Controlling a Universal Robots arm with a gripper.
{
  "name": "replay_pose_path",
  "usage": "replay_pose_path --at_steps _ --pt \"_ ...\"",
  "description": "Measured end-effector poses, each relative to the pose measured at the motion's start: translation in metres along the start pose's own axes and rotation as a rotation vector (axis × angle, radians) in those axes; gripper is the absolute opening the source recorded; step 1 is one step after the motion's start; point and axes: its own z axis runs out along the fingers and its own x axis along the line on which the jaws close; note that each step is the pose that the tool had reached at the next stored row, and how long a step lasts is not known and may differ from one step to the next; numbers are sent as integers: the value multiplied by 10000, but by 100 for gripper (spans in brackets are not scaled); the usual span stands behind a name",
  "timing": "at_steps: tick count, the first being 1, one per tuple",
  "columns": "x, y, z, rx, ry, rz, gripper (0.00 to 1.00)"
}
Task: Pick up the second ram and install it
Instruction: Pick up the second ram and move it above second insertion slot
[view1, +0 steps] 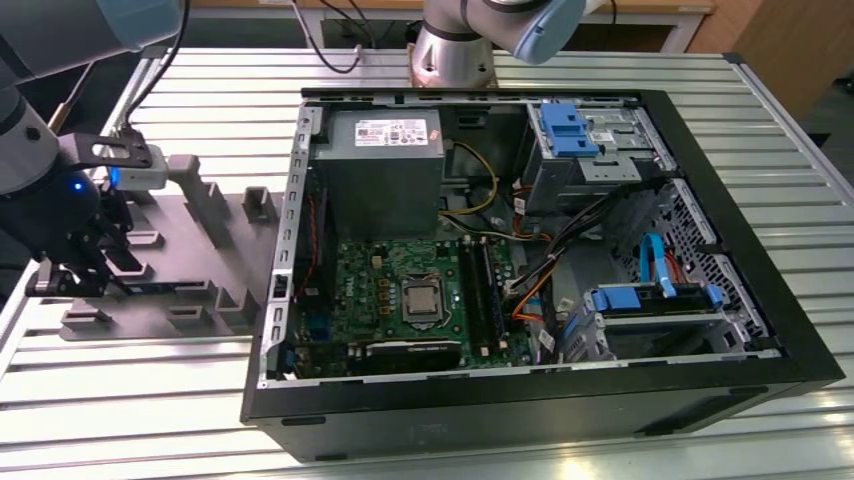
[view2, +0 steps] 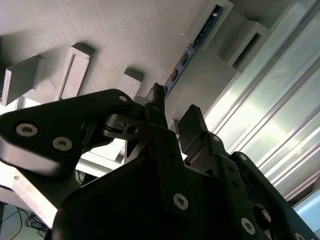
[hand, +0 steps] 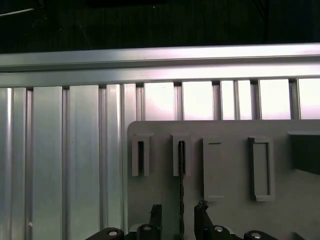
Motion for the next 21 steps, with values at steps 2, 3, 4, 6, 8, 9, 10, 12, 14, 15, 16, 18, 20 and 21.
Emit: replay_pose_path --at_steps 2,3,4,6,8,9,10,12,14,15,16,18,20,21 --pt "-8 1 7 2 -1 1 39" --pt "-12 1 9 1 -1 1 39" --pt "-15 1 13 1 -1 0 39" --pt "-21 1 19 0 0 0 39" --pt "-23 1 27 -2 1 -1 39" --pt "-24 1 33 -1 1 0 39" --pt "-24 1 38 -1 1 0 39" --pt "-24 1 51 -1 1 0 39" --pt "-24 1 68 0 0 0 39" --pt "-24 1 78 0 0 0 39" --pt "-24 1 87 0 0 0 39" --pt "-23 0 103 -1 1 0 39" --pt "-23 0 117 0 0 0 39" --pt "-23 0 123 -1 0 0 39"
